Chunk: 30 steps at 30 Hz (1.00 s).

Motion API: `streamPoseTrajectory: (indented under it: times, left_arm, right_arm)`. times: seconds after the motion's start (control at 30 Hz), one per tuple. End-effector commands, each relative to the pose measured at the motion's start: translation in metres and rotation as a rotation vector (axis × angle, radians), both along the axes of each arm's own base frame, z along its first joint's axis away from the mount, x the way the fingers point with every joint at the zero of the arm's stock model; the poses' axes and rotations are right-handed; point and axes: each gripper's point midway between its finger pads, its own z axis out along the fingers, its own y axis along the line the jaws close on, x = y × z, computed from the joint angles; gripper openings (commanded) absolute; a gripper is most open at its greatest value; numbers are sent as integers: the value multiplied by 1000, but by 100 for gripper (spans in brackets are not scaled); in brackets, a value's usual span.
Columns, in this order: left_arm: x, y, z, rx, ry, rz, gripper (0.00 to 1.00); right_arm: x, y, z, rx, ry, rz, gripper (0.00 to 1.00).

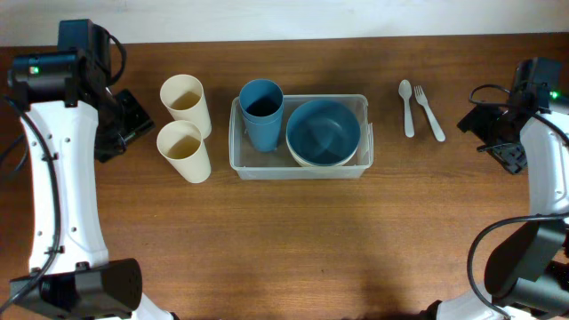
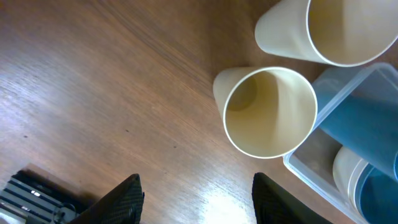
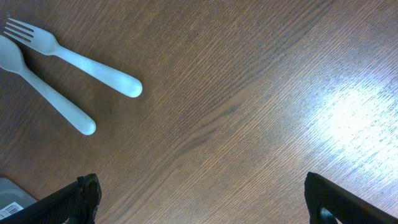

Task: Pack container
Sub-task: 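Lower the left gripper and grasp the front cream cup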

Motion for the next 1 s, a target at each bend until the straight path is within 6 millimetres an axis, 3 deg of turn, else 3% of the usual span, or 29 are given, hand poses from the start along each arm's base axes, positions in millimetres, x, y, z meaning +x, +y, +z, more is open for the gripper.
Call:
streamPoseTrajectory:
  times: [0.0,0.23,0.33,0.97]
  left_arm:
    - [-2,-12,-7,-35,7,-14,58]
    - [8,-26,-36,-117,17,-28,59]
    - [10,-26,-51,-120,30,-28,67]
    - [6,-26,-114,-123,95,-24,67]
  right_arm:
    - [-2,-3,-2,-15,11,-7,99]
    - [-2,-3,-2,-16,11,-7,99]
    - [-2,-3,-2,-15,11,-7,99]
    - [-2,-3,-2,-15,11,-7,99]
